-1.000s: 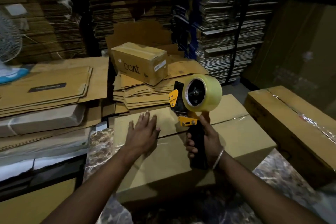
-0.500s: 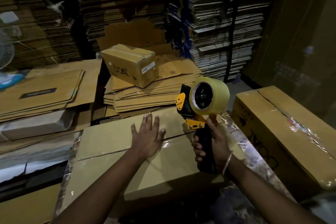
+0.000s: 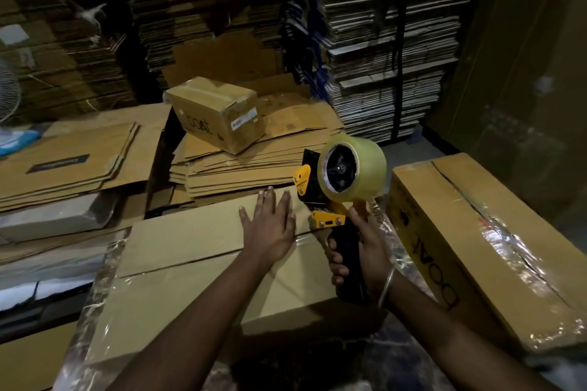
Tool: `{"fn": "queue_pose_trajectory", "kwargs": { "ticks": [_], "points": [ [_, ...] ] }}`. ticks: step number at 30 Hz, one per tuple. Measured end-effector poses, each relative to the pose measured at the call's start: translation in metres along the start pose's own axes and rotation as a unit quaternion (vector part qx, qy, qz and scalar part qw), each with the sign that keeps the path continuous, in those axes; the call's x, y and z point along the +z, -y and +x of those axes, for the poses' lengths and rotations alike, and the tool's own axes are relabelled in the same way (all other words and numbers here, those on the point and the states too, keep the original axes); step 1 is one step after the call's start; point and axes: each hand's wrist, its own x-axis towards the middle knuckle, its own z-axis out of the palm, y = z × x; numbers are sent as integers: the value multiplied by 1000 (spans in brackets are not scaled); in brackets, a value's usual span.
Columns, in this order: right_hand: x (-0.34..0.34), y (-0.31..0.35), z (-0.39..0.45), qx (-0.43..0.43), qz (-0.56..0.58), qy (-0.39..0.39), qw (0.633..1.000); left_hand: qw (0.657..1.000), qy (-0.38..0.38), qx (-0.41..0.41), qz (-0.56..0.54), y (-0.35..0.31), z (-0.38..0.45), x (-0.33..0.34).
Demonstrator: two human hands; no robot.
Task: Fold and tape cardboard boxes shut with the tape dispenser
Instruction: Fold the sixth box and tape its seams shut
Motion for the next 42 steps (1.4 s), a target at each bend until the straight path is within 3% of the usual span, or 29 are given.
{"fn": "queue_pose_trajectory", "kwargs": {
  "ticks": [9, 19, 27, 33, 36, 39, 41, 42],
  "points": [
    [-25, 18, -3, 16, -37, 0, 999, 999, 28, 1, 29, 10, -12, 0],
    [3, 2, 0, 53, -47, 29, 997, 999, 11, -40, 17, 71, -68, -20],
    [9, -5, 5, 47, -54, 19, 997, 989, 4, -148, -8, -2, -41, 3],
    [7, -6, 3, 45, -33, -4, 998, 995, 17, -93, -19, -36, -21, 7],
    [6, -8, 2, 32, -26, -14, 999, 994, -63, -42, -83, -30, -21, 12],
    [8, -7, 0, 20, -22, -23, 999, 939, -134, -48, -313, -22, -19, 5],
    [10, -7, -2, 12, -20, -30, 999, 866, -124, -121, -470, -21, -14, -7],
    [11, -8, -2, 9, -15, -30, 999, 814, -84, -155, -554, -23, -12, -14]
  ]
}}
